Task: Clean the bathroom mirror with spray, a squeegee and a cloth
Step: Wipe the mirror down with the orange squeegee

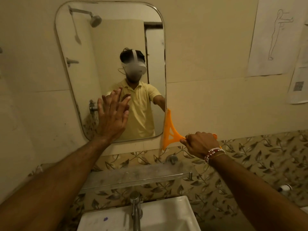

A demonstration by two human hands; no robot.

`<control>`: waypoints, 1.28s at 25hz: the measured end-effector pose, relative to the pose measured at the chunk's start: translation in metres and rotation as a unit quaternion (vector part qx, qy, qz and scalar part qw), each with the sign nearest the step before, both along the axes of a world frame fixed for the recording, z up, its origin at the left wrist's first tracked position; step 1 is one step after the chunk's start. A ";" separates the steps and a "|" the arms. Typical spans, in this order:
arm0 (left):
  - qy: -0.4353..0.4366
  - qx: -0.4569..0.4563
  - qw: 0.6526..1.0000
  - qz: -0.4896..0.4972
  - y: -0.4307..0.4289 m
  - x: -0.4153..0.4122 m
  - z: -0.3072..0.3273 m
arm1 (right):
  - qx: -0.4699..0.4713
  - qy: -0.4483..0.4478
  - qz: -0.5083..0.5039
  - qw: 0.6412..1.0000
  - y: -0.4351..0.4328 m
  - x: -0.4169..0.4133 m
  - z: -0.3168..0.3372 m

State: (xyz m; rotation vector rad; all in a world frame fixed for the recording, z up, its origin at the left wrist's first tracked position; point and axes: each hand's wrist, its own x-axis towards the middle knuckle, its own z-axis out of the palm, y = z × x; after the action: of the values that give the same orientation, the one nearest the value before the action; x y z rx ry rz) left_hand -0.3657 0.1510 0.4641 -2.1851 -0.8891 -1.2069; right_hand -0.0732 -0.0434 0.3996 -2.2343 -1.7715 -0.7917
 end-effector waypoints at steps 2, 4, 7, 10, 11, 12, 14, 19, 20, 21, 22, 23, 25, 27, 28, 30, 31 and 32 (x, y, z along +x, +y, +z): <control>0.003 0.003 1.000 0.000 0.000 0.004 -0.005 | 0.003 -0.002 0.011 1.000 -0.001 0.000 0.000; -0.004 0.001 1.000 -0.010 0.000 0.008 -0.007 | 0.007 0.003 0.018 1.000 -0.003 -0.001 -0.001; -0.011 0.006 1.000 -0.022 -0.001 0.013 -0.010 | 0.045 0.044 0.016 0.998 -0.008 -0.007 -0.005; -0.015 0.014 0.999 -0.040 -0.001 0.024 -0.015 | 0.090 0.133 0.019 0.987 -0.011 -0.016 -0.014; -0.018 0.012 0.999 -0.050 0.000 0.029 -0.018 | 0.106 0.167 0.015 0.980 -0.012 -0.019 -0.019; -0.020 0.015 0.998 -0.061 0.002 0.036 -0.021 | 0.123 0.198 0.009 0.972 -0.013 -0.021 -0.024; -0.017 0.034 0.996 -0.082 0.001 0.052 -0.028 | 0.154 0.244 -0.014 0.957 -0.017 -0.023 -0.033; -0.025 0.047 0.982 -0.182 -0.011 0.104 -0.053 | 0.214 0.319 -0.088 0.919 -0.039 -0.025 -0.049; -0.029 0.038 0.979 -0.198 -0.015 0.115 -0.059 | 0.229 0.342 -0.098 0.906 -0.044 -0.024 -0.052; -0.032 0.024 0.975 -0.216 -0.020 0.128 -0.066 | 0.244 0.369 -0.108 0.890 -0.050 -0.022 -0.057; -0.035 0.010 0.971 -0.237 -0.027 0.141 -0.073 | 0.260 0.404 -0.118 0.869 -0.056 -0.019 -0.062; -0.037 -0.001 0.966 -0.254 -0.035 0.152 -0.080 | 0.276 0.442 -0.120 0.845 -0.063 -0.016 -0.067; -0.038 -0.026 0.956 -0.291 -0.055 0.177 -0.093 | 0.315 0.504 -0.118 0.795 -0.080 -0.012 -0.075; -0.029 -0.043 0.943 -0.328 -0.077 0.202 -0.104 | 0.351 0.552 -0.120 0.747 -0.097 -0.006 -0.084; -0.024 -0.049 0.938 -0.341 -0.086 0.213 -0.108 | 0.361 0.567 -0.125 0.729 -0.104 -0.003 -0.089; -0.012 -0.065 0.928 -0.366 -0.106 0.237 -0.115 | 0.374 0.582 -0.144 0.708 -0.118 0.009 -0.101; -0.007 -0.074 0.923 -0.378 -0.114 0.250 -0.117 | 0.381 0.586 -0.154 0.698 -0.125 0.017 -0.106; -0.001 -0.083 0.917 -0.389 -0.124 0.264 -0.121 | 0.390 0.590 -0.161 0.688 -0.132 0.025 -0.112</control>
State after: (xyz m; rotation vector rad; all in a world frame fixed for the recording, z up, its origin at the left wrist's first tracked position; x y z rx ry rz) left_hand -0.1019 0.0267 0.3432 -2.7929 -0.0770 -1.5029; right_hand -0.0478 -0.1752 0.2878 -1.6600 -0.2981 0.0301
